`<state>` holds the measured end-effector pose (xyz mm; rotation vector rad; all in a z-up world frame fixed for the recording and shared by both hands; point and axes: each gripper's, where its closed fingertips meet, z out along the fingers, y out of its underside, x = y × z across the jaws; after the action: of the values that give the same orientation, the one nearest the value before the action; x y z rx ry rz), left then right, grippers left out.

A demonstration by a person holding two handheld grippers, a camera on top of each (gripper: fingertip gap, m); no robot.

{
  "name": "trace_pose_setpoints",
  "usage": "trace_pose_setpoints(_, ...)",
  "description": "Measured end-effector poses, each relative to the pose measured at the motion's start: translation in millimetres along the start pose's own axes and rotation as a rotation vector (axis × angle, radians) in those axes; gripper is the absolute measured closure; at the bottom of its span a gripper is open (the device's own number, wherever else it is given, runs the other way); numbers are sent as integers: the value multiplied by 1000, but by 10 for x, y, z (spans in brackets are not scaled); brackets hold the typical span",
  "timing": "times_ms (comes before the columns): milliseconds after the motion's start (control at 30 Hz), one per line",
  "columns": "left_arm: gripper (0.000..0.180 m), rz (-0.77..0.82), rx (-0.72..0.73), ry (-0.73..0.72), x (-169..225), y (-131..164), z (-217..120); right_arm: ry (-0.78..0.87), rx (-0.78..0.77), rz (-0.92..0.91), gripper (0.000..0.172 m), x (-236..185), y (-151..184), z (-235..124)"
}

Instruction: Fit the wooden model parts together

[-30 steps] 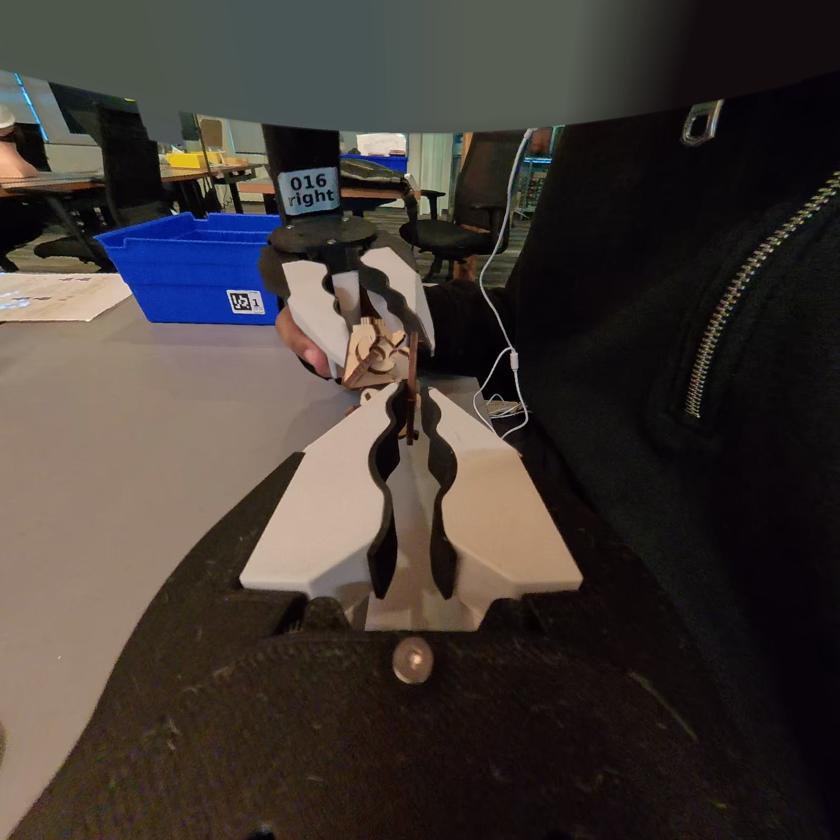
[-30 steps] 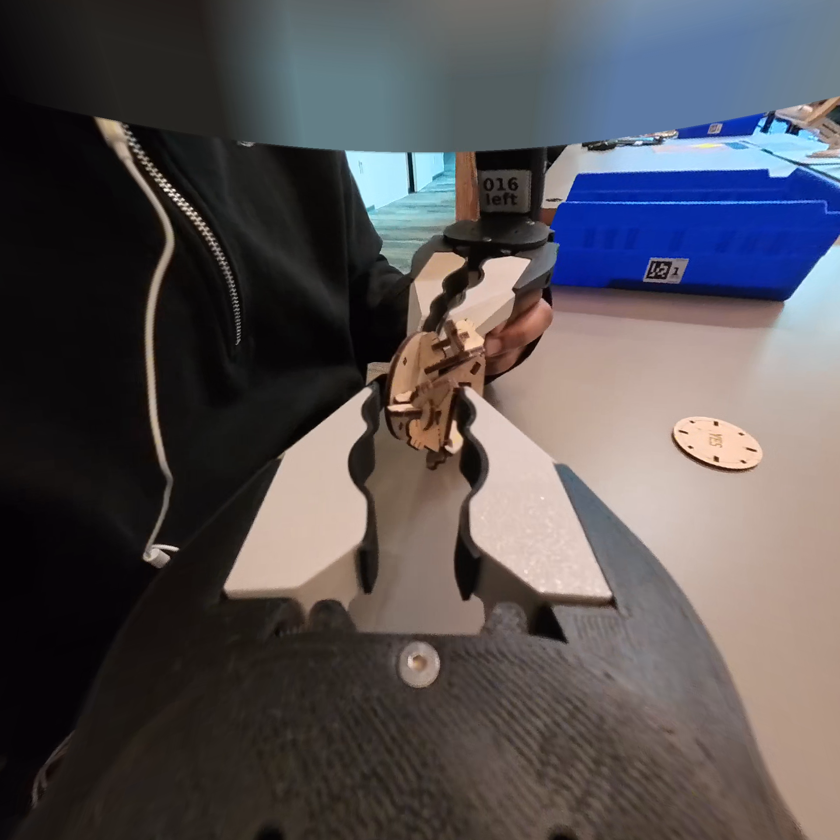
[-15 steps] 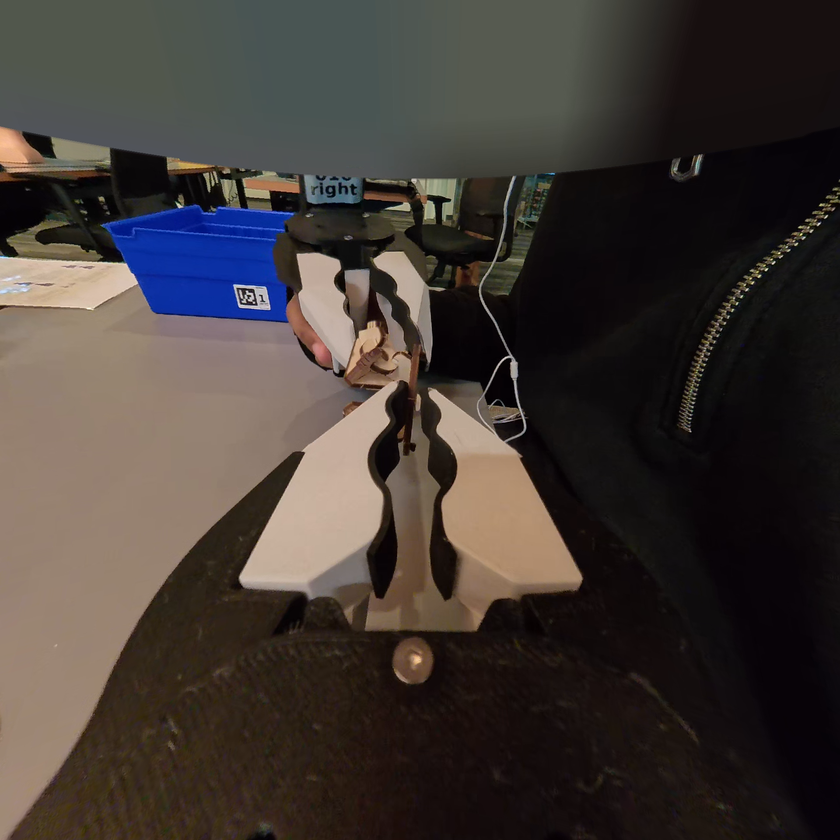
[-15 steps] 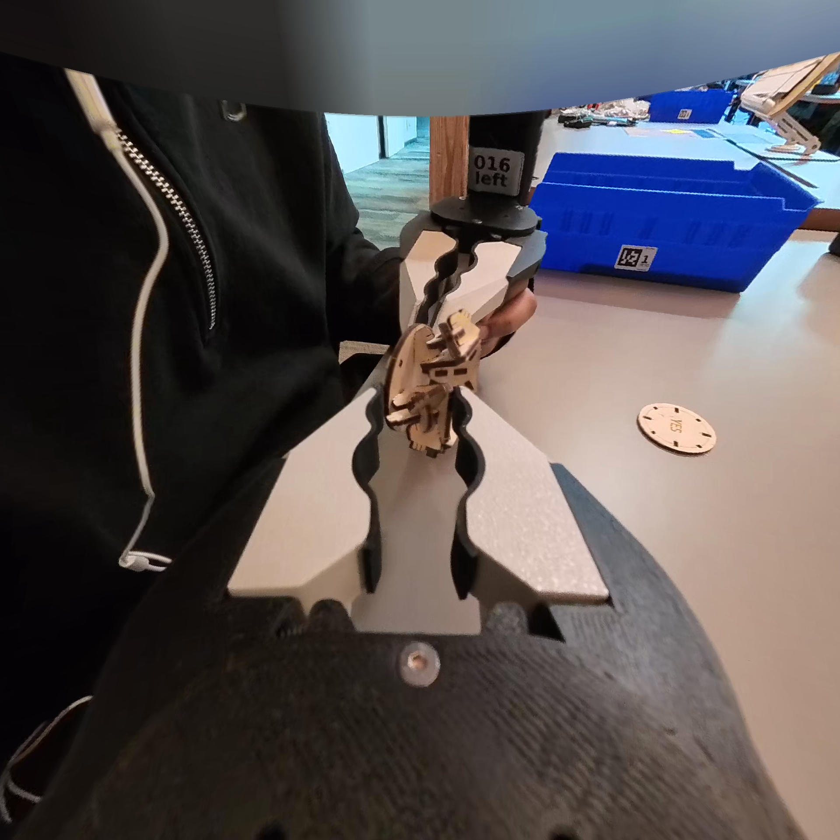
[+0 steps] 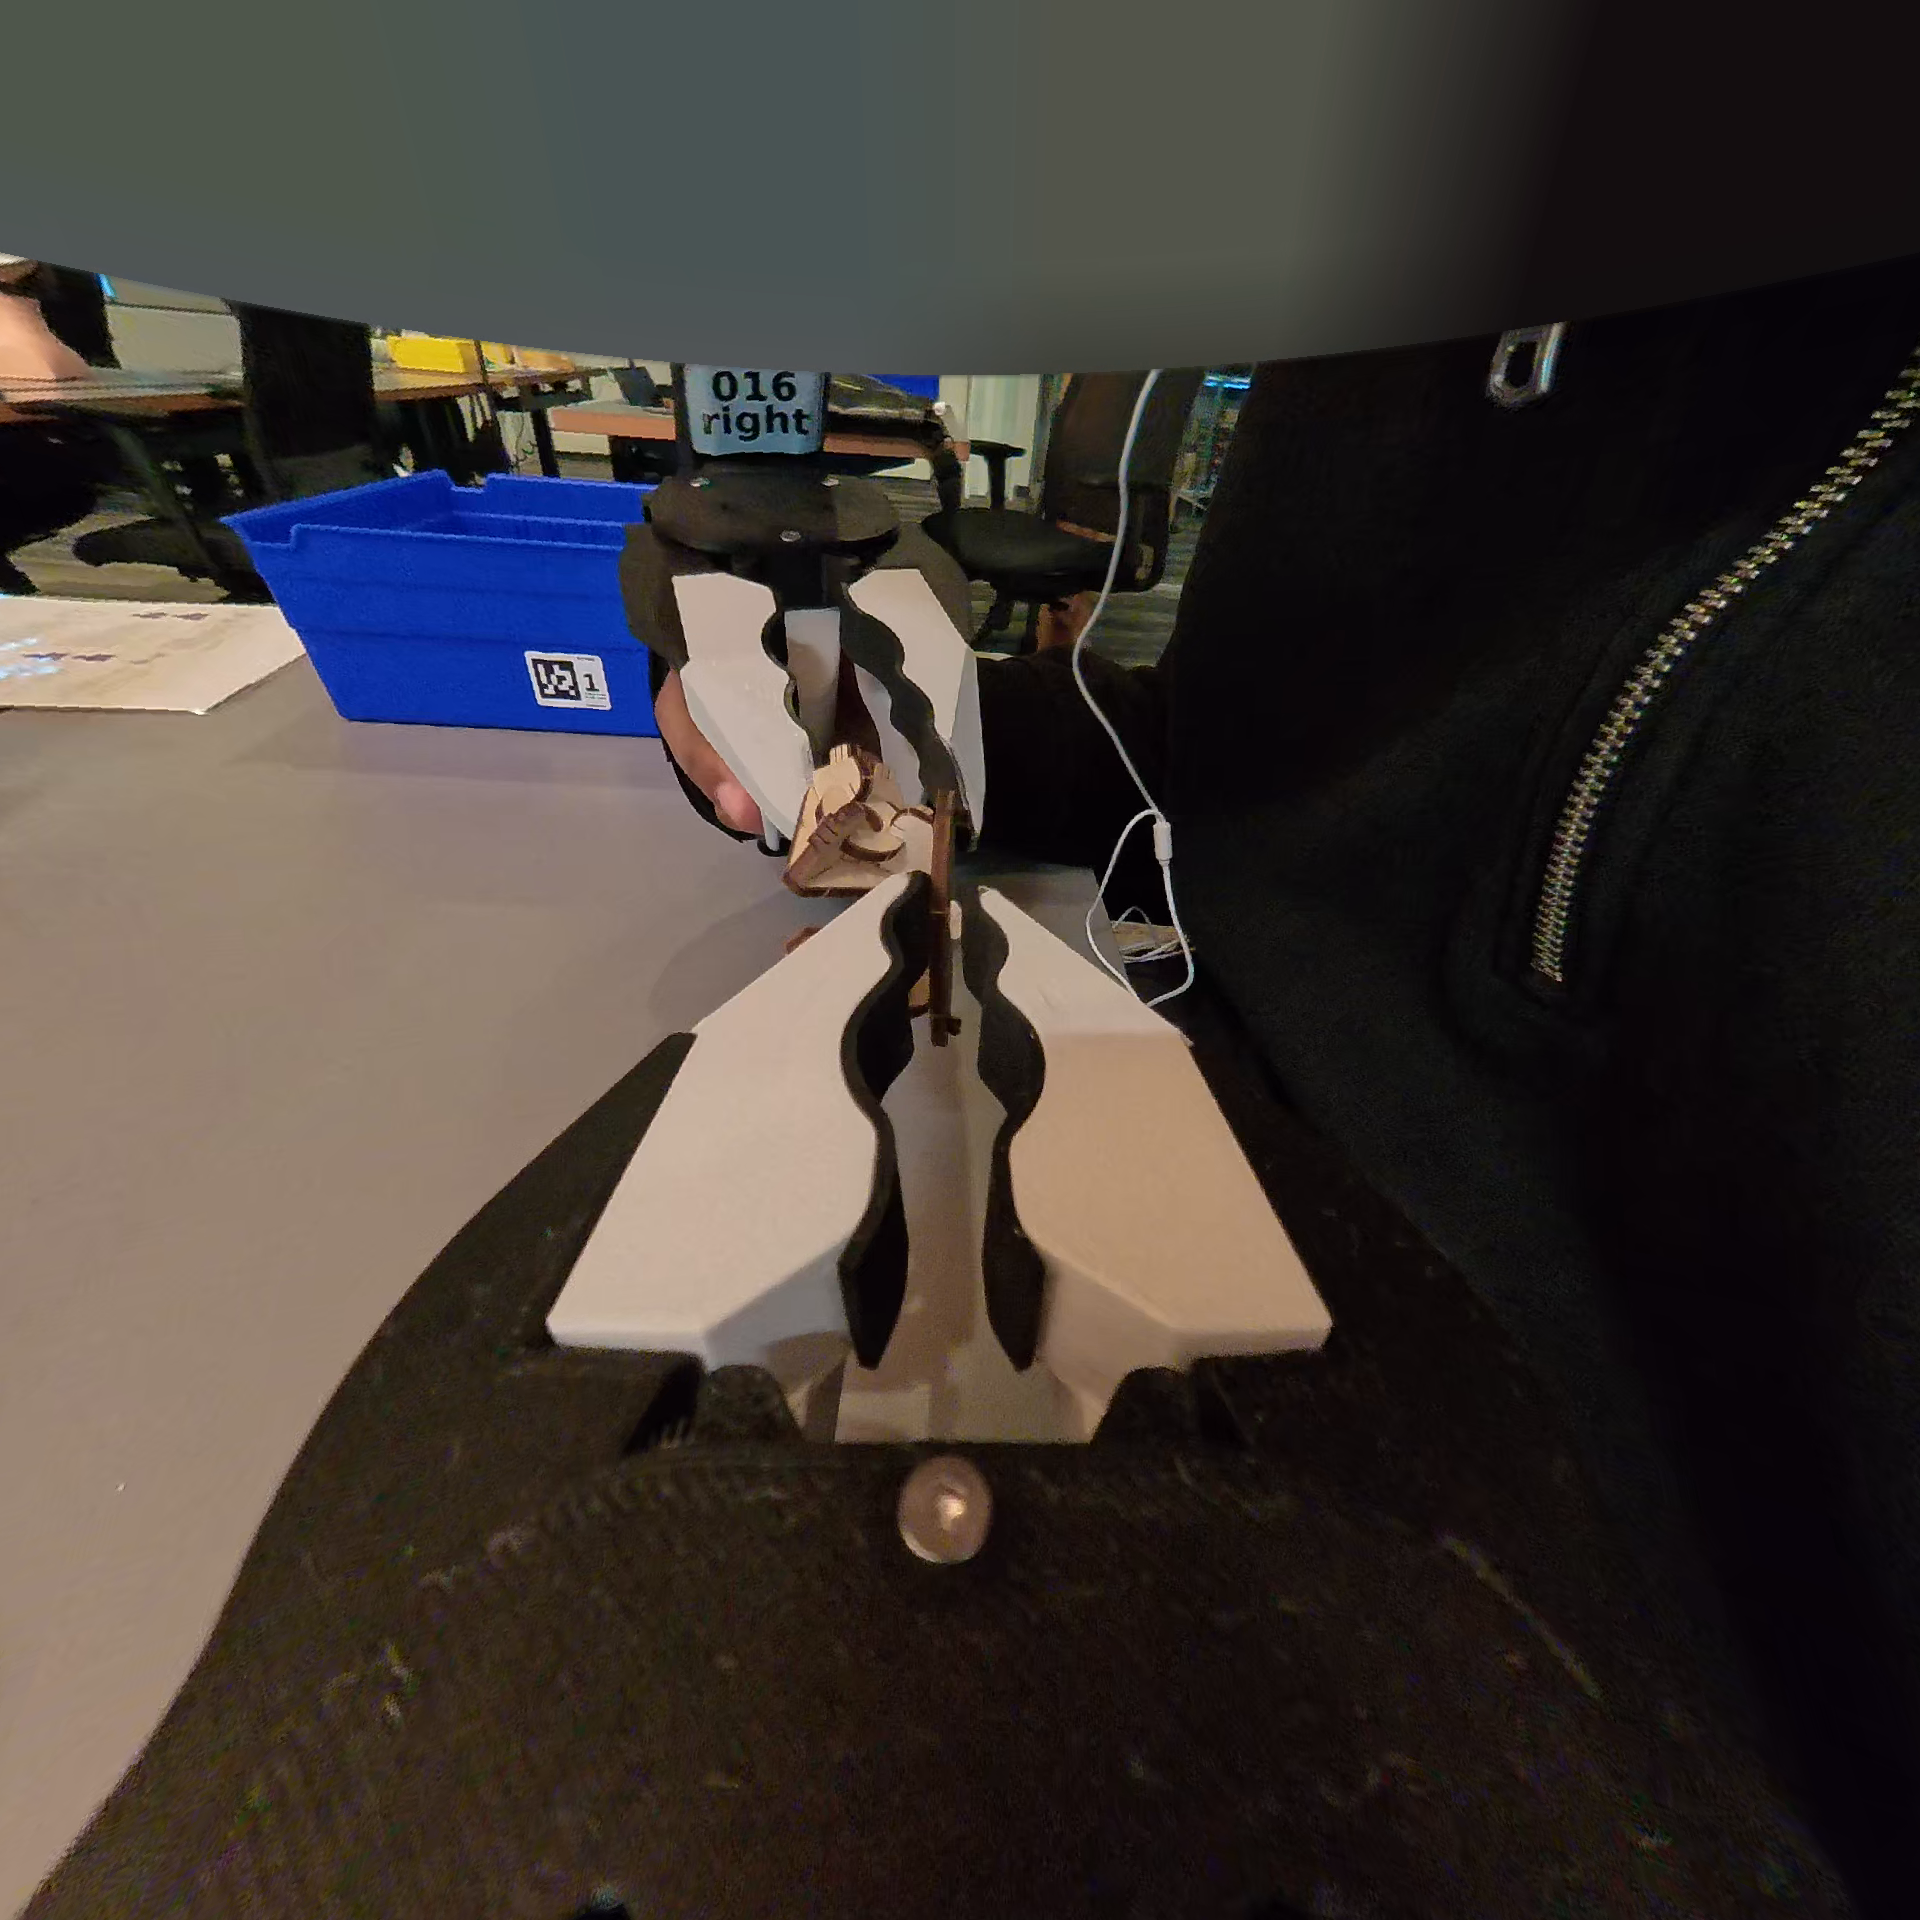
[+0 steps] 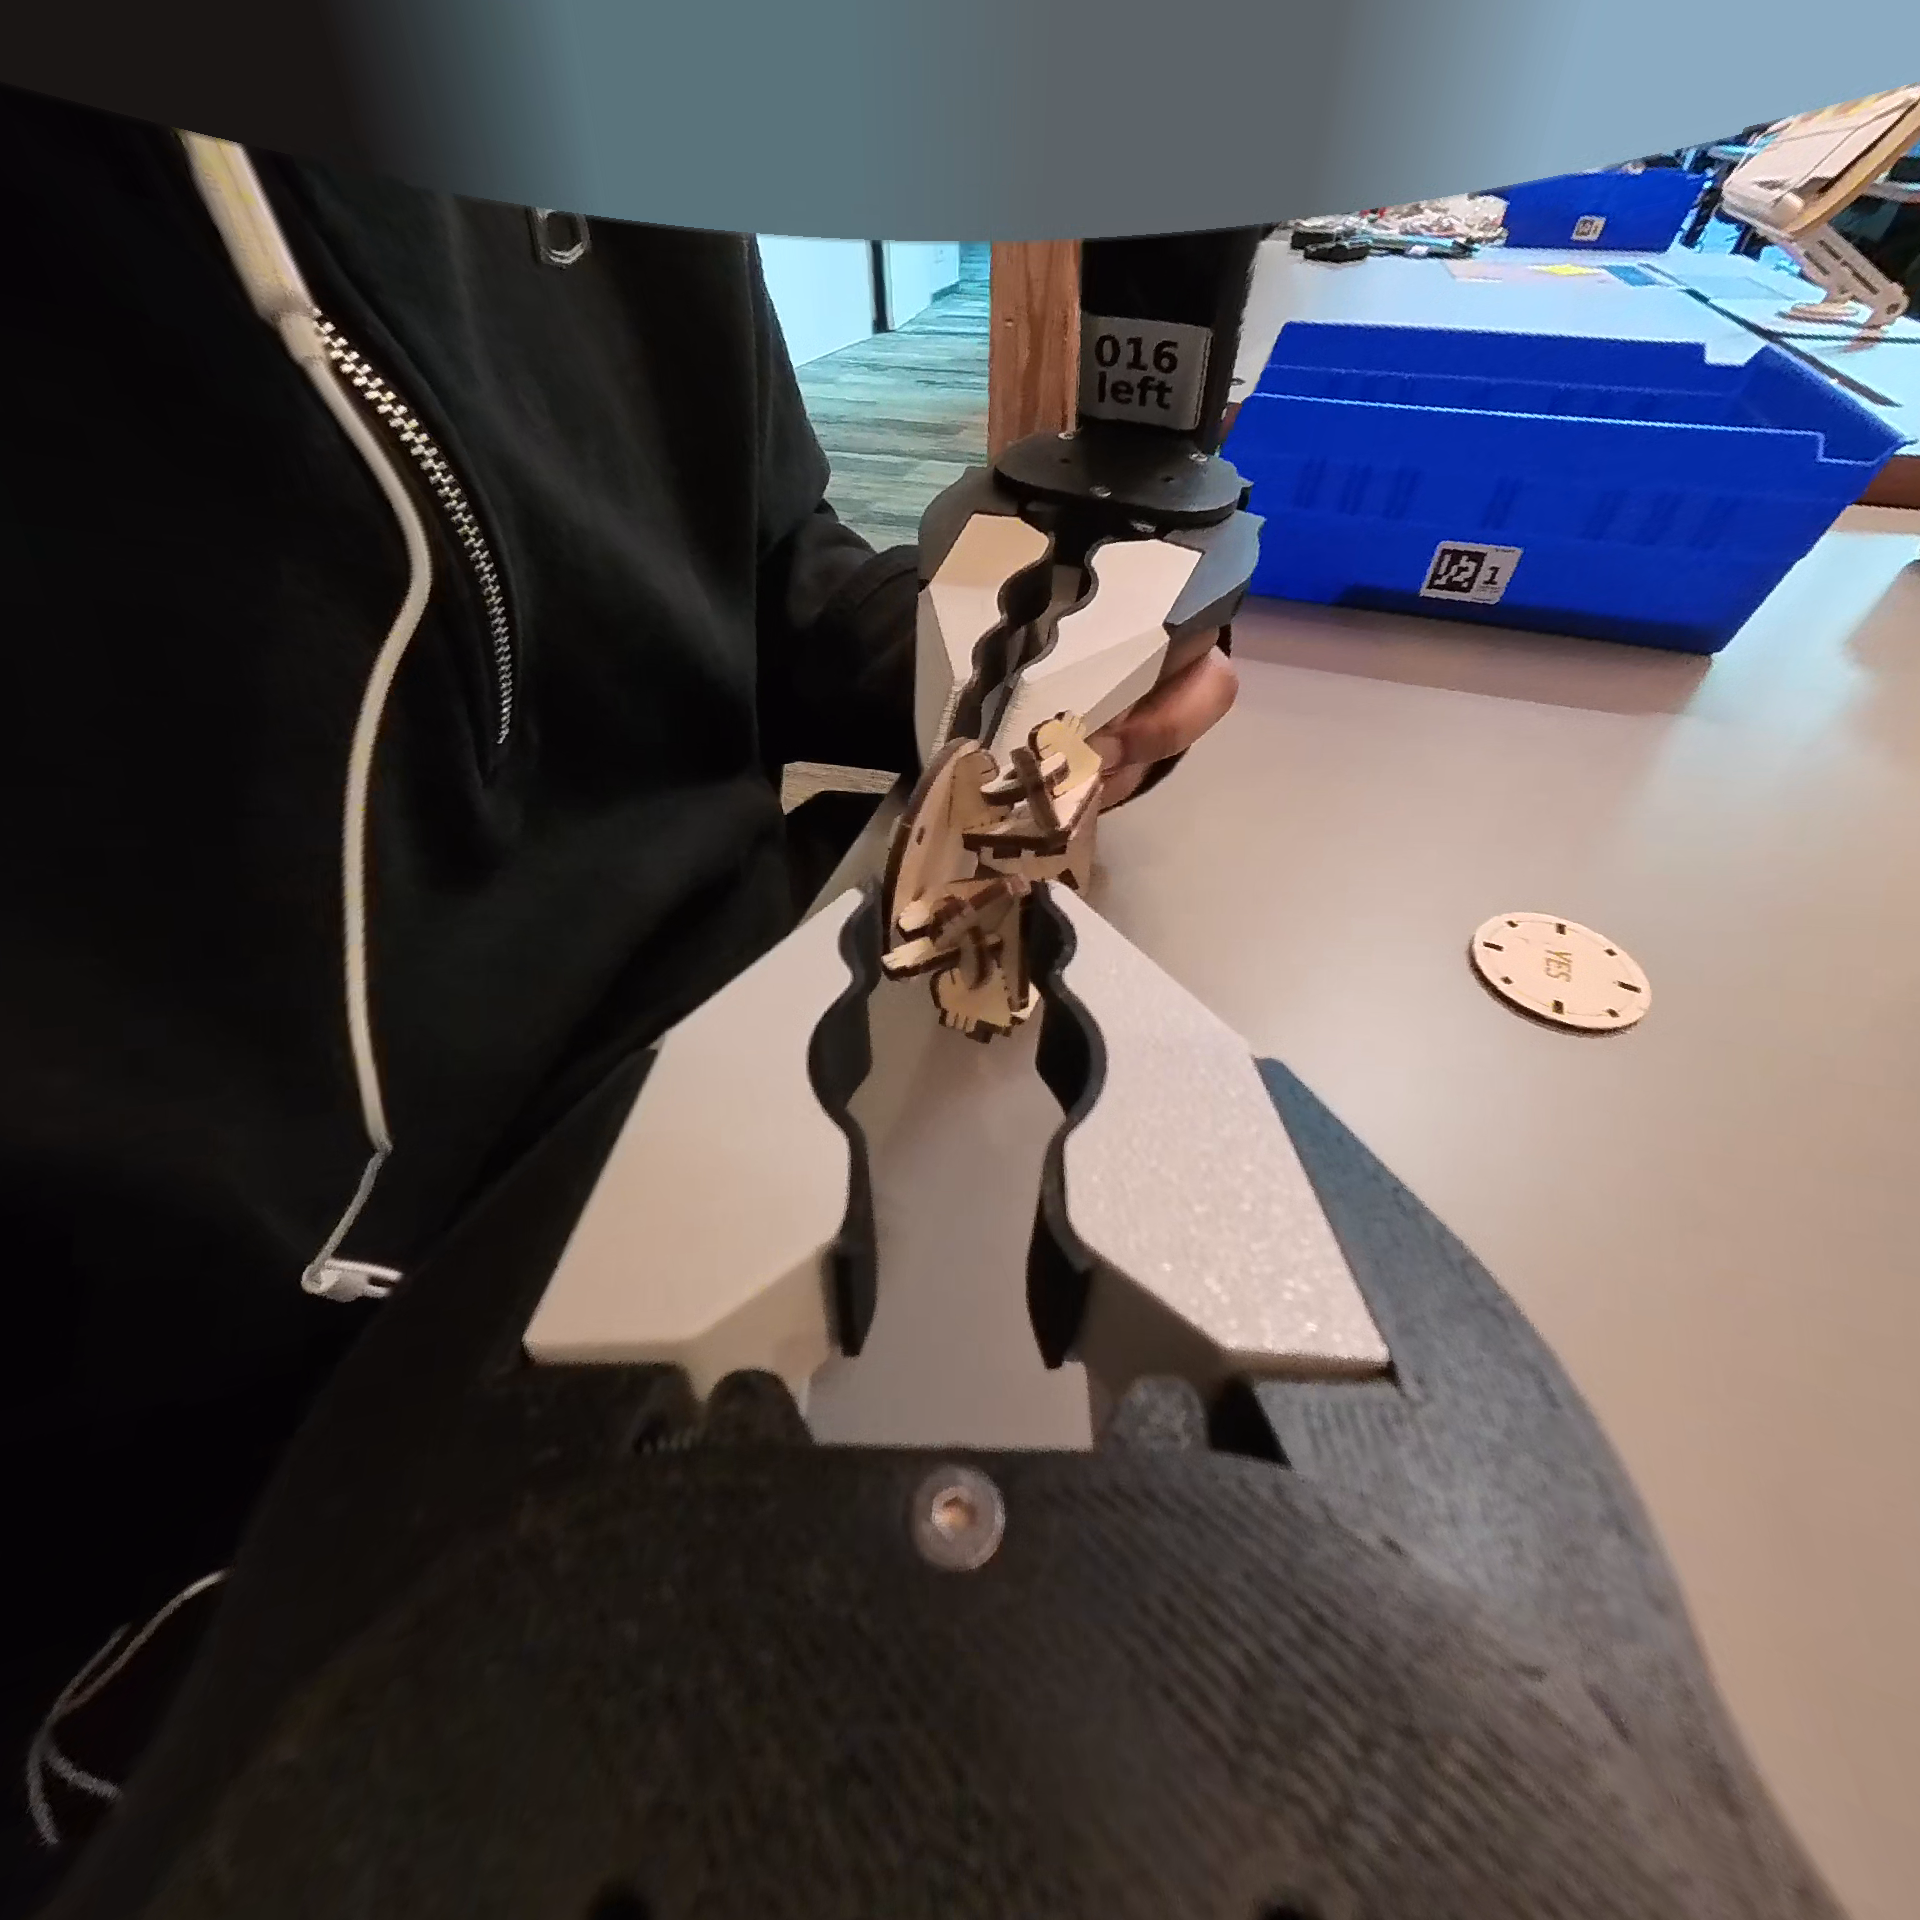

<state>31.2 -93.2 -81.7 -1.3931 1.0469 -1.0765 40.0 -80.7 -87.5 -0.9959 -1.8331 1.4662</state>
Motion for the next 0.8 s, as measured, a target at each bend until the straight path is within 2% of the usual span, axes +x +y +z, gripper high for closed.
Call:
trace_pose_setpoints(333,179,17,-11,5,27,18,17,-37,-7,47,146,-33,21,4)
trace_pose_setpoints(500,178,22,-45,-74,-115,82,5,36,-33,29,146,79,74,-15)
trace_pose_setpoints(667,167,12,-106,-180,-307,189,-52,180,-204,-14,145,271,384,9)
trace_pose_setpoints(800,172,13,-138,-282,-449,234,-98,338,-387,-161,145,401,630,25)
